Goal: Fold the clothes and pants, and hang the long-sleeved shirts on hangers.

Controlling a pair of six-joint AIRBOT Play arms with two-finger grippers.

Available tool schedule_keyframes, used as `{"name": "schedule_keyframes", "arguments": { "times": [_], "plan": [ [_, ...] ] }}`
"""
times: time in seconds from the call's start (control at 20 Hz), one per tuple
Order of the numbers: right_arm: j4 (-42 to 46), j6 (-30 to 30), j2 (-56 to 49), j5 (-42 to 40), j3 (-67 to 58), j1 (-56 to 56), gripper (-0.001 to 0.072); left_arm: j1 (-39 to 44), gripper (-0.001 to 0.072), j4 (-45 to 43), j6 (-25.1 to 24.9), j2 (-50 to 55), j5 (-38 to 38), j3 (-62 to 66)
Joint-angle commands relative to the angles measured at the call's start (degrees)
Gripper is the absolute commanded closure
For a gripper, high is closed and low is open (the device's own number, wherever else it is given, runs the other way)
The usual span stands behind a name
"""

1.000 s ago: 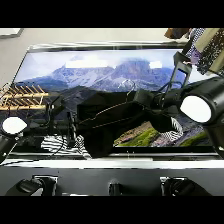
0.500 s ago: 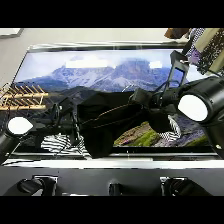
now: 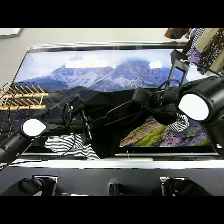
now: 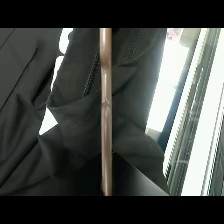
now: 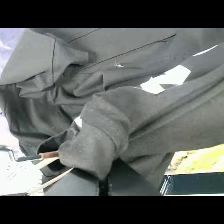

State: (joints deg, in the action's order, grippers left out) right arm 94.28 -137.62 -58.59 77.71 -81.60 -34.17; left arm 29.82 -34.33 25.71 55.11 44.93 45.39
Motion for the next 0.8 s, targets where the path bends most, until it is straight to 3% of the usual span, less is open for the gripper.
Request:
{"name": "schedule_keyframes", "arguments": {
  "times": [0.0,0.1,0.2,0.3,0.35,0.6,0.75],
  "plan": [
    [-0.8,0.1,0.0,-0.3,0.0,-0.1,0.0604,0.6,0.068,1.6,-0.2,0.5,-1.8,0.0],
    [-1.6,1.5,0.0,-0.2,0.0,-0.1,0.0396,0.6,0.068,1.8,-0.2,0.5,-2.4,0.0],
    [-2.6,3.6,0.2,0.0,0.0,-0.1,0.0349,0.6,0.068,2.0,-0.2,0.5,-2.6,0.0],
    [-2.3,3.9,1.0,0.9,0.0,-0.1,0.0202,0.6,0.068,2.0,-0.2,0.5,-2.6,0.0],
    [-2.0,3.9,1.8,1.1,0.0,0.0,0.0167,0.6,0.068,2.0,-0.2,0.5,-2.6,0.0],
    [4.0,1.6,8.2,1.8,-0.1,0.1,0.016,0.6,0.068,2.0,-0.2,0.5,-2.6,0.0],
    [21.0,-3.0,13.4,9.5,-0.1,0.1,0.0148,0.6,0.068,2.0,-0.2,0.5,-2.6,0.0]
  ]
}}
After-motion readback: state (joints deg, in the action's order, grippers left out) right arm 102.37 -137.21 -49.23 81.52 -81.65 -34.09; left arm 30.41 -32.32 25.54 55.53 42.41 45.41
